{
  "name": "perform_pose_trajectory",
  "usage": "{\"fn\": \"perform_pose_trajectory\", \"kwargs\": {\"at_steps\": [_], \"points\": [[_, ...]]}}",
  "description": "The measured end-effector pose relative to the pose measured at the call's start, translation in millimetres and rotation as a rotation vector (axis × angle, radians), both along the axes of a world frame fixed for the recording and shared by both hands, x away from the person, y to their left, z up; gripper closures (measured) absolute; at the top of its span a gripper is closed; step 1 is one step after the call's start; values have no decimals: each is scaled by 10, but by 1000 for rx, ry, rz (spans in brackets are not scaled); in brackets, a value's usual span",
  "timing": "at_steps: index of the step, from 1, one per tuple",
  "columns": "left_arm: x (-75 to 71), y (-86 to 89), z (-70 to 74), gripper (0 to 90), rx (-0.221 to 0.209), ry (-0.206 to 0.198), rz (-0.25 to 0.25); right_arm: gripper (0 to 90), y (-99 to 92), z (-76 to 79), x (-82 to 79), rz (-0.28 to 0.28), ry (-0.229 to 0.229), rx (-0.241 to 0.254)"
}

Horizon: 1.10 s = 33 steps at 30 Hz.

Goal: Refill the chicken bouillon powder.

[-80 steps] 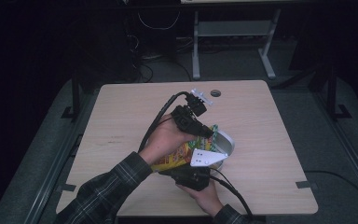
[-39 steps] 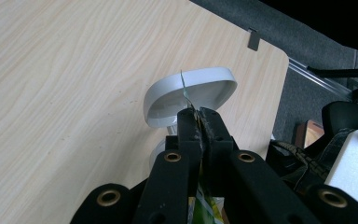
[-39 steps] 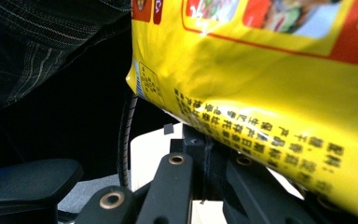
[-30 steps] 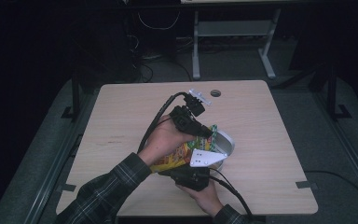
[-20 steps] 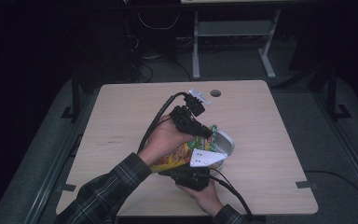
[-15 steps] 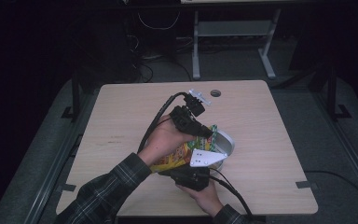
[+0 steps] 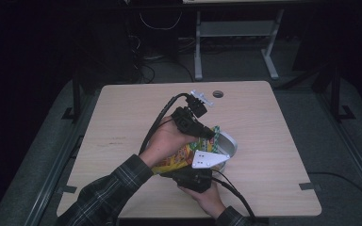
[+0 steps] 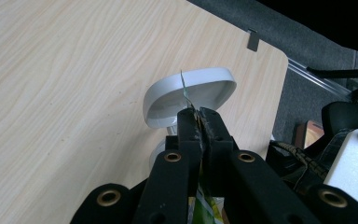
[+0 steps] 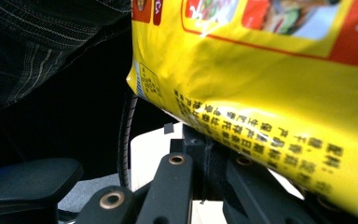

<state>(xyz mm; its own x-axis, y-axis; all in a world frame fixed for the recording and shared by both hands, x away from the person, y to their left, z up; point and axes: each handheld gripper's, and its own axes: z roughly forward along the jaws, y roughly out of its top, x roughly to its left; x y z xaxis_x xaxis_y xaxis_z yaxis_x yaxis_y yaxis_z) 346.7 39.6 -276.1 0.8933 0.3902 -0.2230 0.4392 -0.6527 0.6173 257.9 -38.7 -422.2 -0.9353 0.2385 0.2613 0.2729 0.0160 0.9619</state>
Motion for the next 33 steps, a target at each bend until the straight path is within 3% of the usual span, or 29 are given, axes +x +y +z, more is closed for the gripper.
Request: {"fn": "perform_pose_trajectory", "kwargs": {"at_steps": [33], "points": [[28,-42,8,883,5,-8,-3,900,-30,9,39,-2,16,8]]}}
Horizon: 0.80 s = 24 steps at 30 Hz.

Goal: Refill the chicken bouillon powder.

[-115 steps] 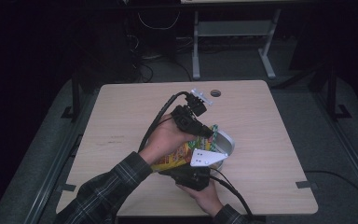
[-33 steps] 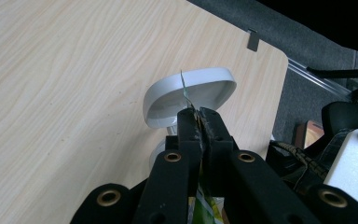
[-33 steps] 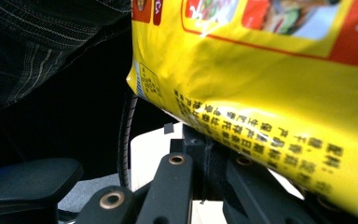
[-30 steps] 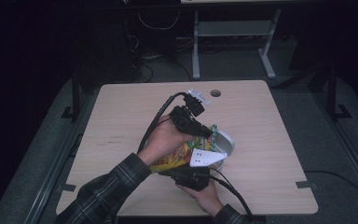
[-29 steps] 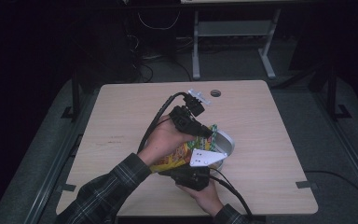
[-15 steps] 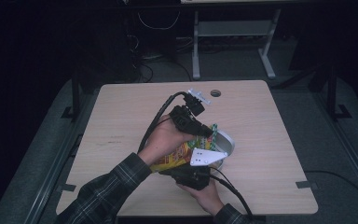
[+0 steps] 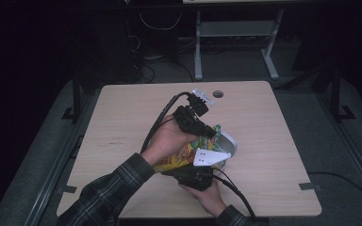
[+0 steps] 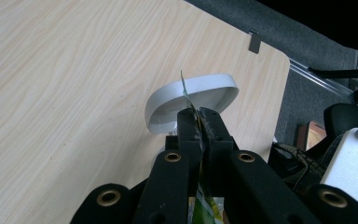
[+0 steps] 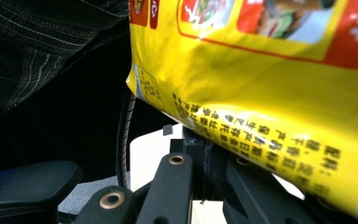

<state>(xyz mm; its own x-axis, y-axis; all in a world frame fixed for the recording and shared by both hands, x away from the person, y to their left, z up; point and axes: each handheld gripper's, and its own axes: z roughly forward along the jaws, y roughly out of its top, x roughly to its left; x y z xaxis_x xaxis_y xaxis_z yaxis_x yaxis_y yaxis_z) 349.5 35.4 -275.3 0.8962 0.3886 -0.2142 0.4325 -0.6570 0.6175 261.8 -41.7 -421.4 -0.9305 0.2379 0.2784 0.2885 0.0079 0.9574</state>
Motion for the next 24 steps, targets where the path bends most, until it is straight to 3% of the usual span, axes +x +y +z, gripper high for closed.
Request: {"fn": "perform_pose_trajectory", "kwargs": {"at_steps": [24], "points": [[-7,-28,0,883,8,-4,-1,900,-10,-1,4,3,15,19]]}}
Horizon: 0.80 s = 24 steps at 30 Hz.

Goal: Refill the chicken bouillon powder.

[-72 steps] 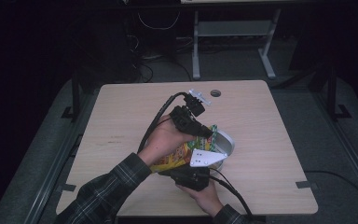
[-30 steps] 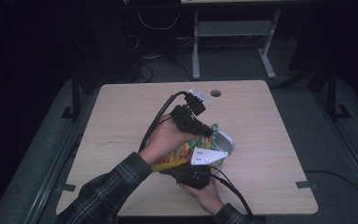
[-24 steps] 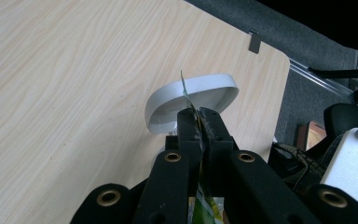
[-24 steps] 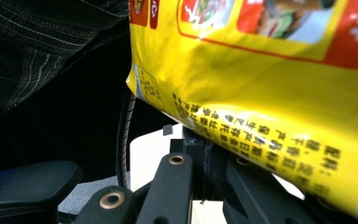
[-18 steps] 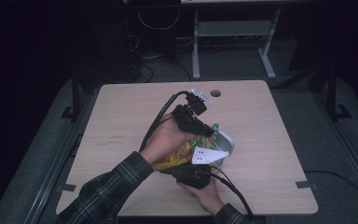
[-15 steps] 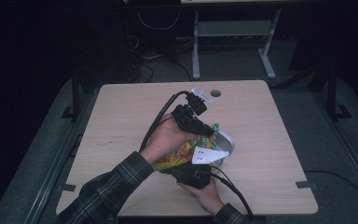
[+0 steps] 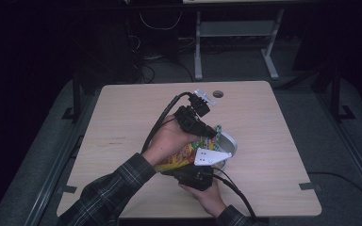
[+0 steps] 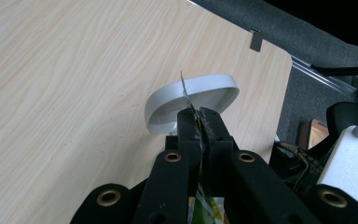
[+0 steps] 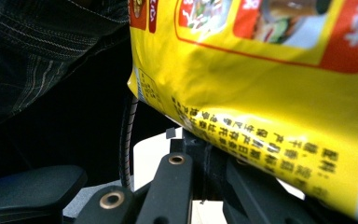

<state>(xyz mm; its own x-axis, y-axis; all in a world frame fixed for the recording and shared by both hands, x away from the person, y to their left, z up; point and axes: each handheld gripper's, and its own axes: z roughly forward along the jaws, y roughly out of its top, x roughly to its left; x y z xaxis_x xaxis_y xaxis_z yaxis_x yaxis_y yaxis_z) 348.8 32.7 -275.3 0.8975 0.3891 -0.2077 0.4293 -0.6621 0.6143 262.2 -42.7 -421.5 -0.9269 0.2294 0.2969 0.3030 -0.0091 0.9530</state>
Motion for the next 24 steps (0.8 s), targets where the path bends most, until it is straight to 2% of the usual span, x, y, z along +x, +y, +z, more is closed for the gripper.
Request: {"fn": "perform_pose_trajectory", "kwargs": {"at_steps": [12,15,24], "points": [[-6,-1,-6,884,-1,-1,0,900,-3,3,-5,1,2,3],[-8,-9,-34,883,-3,7,2,900,-12,18,6,2,0,24],[2,3,-48,883,-3,15,3,900,-11,19,-2,4,-8,17]]}}
